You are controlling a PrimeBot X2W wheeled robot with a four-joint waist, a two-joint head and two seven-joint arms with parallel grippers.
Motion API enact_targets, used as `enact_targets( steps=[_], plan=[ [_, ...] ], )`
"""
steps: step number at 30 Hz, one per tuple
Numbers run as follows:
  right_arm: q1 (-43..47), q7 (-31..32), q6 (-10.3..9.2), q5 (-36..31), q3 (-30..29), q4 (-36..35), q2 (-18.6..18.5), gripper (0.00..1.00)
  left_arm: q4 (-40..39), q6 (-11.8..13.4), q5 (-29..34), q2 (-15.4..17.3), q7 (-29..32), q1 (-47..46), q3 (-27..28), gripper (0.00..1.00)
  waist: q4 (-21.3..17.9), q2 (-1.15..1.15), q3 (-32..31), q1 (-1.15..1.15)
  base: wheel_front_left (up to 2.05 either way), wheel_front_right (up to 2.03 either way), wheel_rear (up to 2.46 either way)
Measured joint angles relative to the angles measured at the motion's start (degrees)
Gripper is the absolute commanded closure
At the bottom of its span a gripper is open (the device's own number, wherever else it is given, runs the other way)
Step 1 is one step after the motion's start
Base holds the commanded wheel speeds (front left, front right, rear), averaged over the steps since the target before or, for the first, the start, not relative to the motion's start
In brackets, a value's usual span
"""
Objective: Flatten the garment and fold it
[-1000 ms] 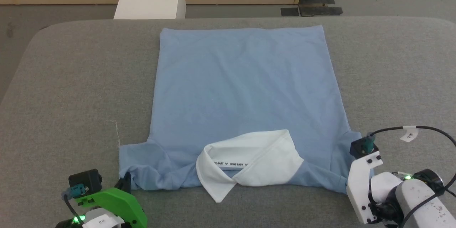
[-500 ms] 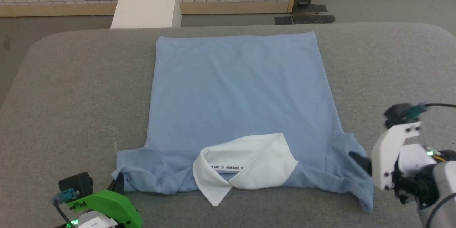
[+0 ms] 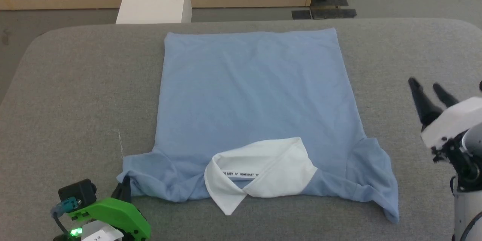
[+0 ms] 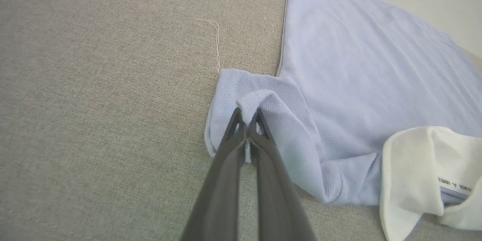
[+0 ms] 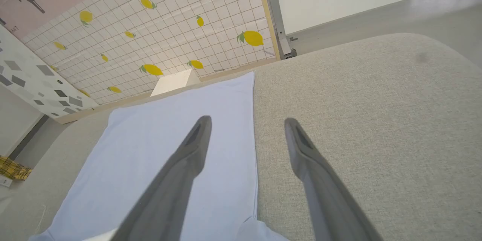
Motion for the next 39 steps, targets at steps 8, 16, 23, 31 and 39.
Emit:
enact_targets(
  steps=[8, 16, 23, 31, 39],
  plan=[
    [-12.9, -3.2, -0.01, -7.2, -0.5, 6.3, -1.2, 0.0, -4.3, 0.0, 0.1, -1.2, -2.0, -0.9, -0.8, 1.0, 1.6, 0.0, 5.1, 0.0, 0.0, 0.0, 0.0],
    [-32.0, 3.9, 0.0, -14.4, 0.2, 11.9, -6.3, 0.0, -9.7, -1.0, 0.0, -3.0, -3.5, -4.5, -2.1, 1.0, 4.5, 0.0, 14.4, 0.01, 0.0, 0.0, 0.0],
    [-45.8, 14.7, 0.0, -22.3, 0.2, 16.0, -10.8, 0.0, -15.2, -1.8, 0.4, -3.3, -5.5, -5.3, -2.9, 1.0, 7.9, 0.0, 23.6, 0.02, 0.0, 0.0, 0.0],
    [-52.1, 28.0, 0.0, -26.2, 2.3, 17.5, -13.2, 0.0, -21.6, -2.0, 2.0, -3.2, -6.2, -5.6, -4.0, 1.0, 12.7, 0.0, 32.5, 0.02, 0.0, 0.0, 0.0],
    [-52.4, 33.1, 0.0, -27.4, 5.4, 15.7, -14.3, 0.0, -24.2, -1.2, 6.7, -2.0, -6.2, -6.8, -5.8, 1.0, 16.5, 0.0, 38.7, 0.01, 0.0, 0.0, 0.0]
  ],
)
